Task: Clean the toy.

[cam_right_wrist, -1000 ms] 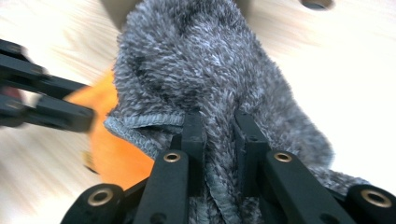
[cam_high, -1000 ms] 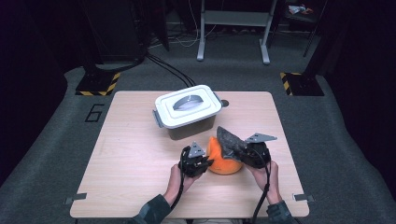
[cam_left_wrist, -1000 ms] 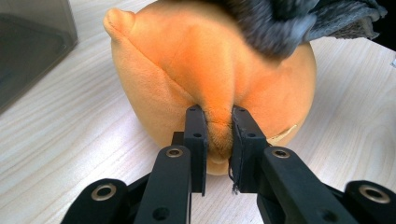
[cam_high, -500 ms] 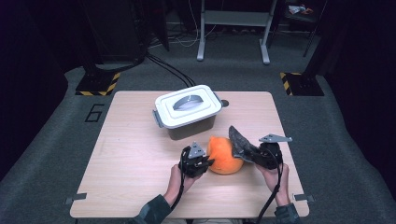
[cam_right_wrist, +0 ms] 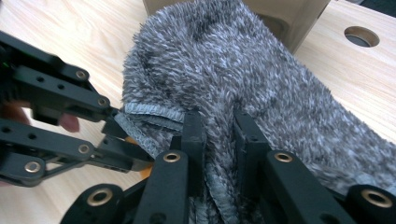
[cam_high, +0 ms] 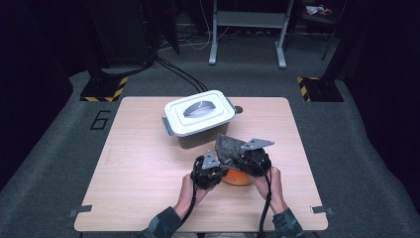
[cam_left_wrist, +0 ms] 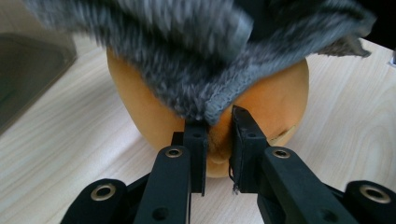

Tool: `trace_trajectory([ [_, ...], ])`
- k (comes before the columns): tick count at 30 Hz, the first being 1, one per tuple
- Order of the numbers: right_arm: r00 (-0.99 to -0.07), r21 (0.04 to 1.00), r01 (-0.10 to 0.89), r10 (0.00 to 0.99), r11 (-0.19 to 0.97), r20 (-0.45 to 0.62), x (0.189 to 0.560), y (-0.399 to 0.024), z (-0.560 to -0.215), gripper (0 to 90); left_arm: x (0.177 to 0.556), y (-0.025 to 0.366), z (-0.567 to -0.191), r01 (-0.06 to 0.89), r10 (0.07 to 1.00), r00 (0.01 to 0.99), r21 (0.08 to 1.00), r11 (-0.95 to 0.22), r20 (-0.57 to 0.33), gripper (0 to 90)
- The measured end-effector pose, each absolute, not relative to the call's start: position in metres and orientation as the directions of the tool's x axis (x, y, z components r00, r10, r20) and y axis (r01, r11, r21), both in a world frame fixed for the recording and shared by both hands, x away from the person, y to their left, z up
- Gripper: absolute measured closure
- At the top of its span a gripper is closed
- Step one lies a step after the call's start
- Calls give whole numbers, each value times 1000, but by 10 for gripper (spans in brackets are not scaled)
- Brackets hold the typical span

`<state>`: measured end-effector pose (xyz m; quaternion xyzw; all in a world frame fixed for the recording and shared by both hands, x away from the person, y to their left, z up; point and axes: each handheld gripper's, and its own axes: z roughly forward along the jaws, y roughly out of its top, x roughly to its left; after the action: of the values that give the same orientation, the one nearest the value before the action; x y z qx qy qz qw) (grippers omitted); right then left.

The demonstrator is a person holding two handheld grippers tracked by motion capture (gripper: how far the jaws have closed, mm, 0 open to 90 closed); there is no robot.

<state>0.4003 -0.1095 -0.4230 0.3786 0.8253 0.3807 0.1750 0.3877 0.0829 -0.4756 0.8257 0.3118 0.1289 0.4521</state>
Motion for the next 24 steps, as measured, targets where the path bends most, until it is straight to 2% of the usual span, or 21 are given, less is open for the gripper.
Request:
trace_trajectory([
  [7, -633, 764, 498, 774, 411, -4, 397, -121, -427, 771, 388, 83, -478, 405, 640, 765, 827, -389, -73, 789],
  [24, -487, 745, 608, 870, 272, 80, 396, -186, -455, 771, 389, 84, -479, 417, 637, 765, 825, -381, -93, 789],
])
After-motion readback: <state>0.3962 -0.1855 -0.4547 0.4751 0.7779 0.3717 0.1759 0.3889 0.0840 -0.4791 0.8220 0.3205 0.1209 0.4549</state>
